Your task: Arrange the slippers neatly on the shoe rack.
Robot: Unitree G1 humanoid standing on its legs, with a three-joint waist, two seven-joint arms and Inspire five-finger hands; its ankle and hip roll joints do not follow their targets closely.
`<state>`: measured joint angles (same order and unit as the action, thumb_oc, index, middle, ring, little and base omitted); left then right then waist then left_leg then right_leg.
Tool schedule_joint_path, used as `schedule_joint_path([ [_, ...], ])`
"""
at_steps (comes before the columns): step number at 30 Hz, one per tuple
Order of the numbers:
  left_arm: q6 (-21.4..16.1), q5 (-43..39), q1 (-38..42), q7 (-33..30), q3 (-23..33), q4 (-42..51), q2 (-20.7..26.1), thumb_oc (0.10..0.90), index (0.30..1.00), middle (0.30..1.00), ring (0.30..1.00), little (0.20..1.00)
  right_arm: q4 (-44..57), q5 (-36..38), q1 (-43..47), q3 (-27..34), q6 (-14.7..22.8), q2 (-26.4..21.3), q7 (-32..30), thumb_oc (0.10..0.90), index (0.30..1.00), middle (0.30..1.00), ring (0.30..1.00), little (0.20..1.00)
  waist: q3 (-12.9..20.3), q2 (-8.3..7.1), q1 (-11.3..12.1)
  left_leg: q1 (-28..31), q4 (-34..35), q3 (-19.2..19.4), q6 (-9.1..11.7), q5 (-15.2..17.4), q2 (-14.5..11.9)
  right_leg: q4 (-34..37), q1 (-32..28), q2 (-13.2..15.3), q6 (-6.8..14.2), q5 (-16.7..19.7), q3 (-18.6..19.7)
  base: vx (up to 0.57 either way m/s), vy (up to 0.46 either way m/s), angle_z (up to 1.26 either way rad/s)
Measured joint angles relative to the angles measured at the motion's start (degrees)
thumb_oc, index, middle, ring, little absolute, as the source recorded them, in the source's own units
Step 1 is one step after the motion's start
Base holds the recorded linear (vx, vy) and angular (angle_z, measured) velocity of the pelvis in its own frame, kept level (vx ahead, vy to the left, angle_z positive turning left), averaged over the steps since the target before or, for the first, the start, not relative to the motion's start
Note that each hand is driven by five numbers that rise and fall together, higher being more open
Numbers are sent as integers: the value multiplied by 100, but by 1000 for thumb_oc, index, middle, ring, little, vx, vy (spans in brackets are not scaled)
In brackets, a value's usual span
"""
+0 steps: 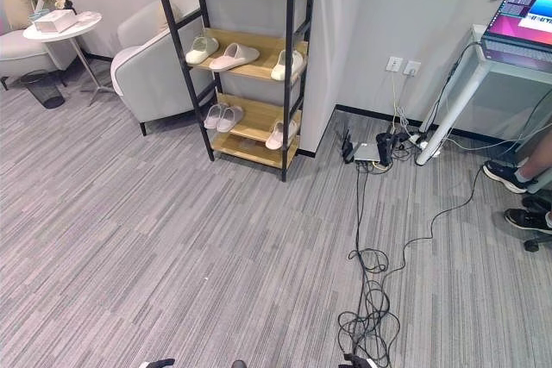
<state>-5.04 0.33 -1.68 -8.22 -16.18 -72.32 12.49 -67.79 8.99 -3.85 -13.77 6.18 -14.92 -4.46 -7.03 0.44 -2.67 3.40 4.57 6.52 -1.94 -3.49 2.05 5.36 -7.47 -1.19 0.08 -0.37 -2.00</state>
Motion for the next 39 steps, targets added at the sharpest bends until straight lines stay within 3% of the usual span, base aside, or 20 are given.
schedule_joint_path([
  [17, 4, 44, 42, 17, -221, 39, 78, 800, 900, 900, 900, 900, -140, -2, 13, -25, -17, 16, 17, 800, 900, 900, 900, 900, 3, -44, -25, 21, -22, 50, 37, 20, -20, -44, -6, -18, -7, -2, 45, 4, -34, -1],
  [20, 3, 33, 99, 16, -221, 40, 91, 800, 900, 900, 900, 900, -240, -1, 92, -117, -17, 19, 16, 800, 900, 900, 900, 900, -16, -71, -20, -108, -230, 86, 139, 88, -60, -172, 115, -38, -103, -88, 89, -14, -66, -5],
  [22, -11, 32, 267, 16, -272, 39, 202, 800, 900, 900, 900, 900, -255, -5, 182, -122, -11, 18, 16, 800, 900, 900, 900, 900, -187, -109, 46, -431, -754, 90, 457, 221, -128, -381, 277, -65, -239, -180, 86, 48, -88, 6],
  [24, -19, 7, 637, -1, -265, 28, 322, 800, 900, 900, 900, 900, -290, -29, 281, -131, -13, 32, 18, 800, 900, 900, 900, 900, -433, -296, 160, -939, -1490, 55, 777, 22, -49, -526, 387, 144, -406, -198, 83, 107, -34, 9],
  [25, -26, 7, 702, -1, -257, 25, 328, 800, 900, 900, 900, 900, -350, -125, 330, -154, -22, 26, 12, 800, 900, 900, 900, 900, -498, -406, 133, -1138, -1792, 43, 720, 54, -63, -418, 352, 236, -466, -72, -18, 149, 6, 16],
  [28, -11, 7, 674, -18, -244, -30, 228, 800, 900, 900, 900, 900, -418, -213, 301, -175, -41, -19, -4, 800, 900, 900, 900, 900, -529, -306, 108, -1124, -1488, 30, 686, 93, -377, -172, 116, 209, -463, -24, -56, 173, 32, 11],
  [31, -20, 8, 638, -25, -204, -35, 188, 800, 900, 900, 900, 900, -399, -219, 299, -225, -52, -49, -26, 800, 900, 900, 900, 900, -556, -256, 150, -1140, -857, 42, 670, -22, -468, -44, 4, 204, -430, -47, -29, 246, 67, 1],
  [34, -22, 6, 636, -24, -183, -27, 186, 800, 900, 900, 900, 900, -396, -223, 420, -245, -47, -68, -56, 800, 900, 900, 900, 900, -563, -221, 186, -1245, -471, 62, 691, -281, -480, -46, -85, 195, -298, -190, 35, 187, 80, -17],
  [36, -20, 6, 564, -22, -150, -33, 110, 800, 900, 900, 900, 900, -390, -227, 388, -244, -20, -143, -63, 800, 900, 900, 900, 900, -497, -65, 189, -1037, -228, 30, 606, -366, -496, -43, -260, 176, -114, -359, 158, 245, 120, -36],
  [37, -4, 3, 507, -19, -153, -67, 59, 800, 900, 900, 900, 900, -396, -230, 387, -253, -24, -111, -93, 800, 900, 900, 900, 900, -483, -123, 215, -901, -204, 112, 204, -492, -406, -73, -329, 251, 21, -503, 288, 150, 67, -40],
  [39, -7, 7, 557, -20, -158, -59, 163, 800, 900, 900, 900, 900, -381, -307, 385, -355, -14, -60, -88, 800, 900, 900, 900, 900, -436, -333, 285, -858, -200, 262, 52, -367, -157, -295, -222, 520, 254, -680, 325, 217, 108, -26],
])
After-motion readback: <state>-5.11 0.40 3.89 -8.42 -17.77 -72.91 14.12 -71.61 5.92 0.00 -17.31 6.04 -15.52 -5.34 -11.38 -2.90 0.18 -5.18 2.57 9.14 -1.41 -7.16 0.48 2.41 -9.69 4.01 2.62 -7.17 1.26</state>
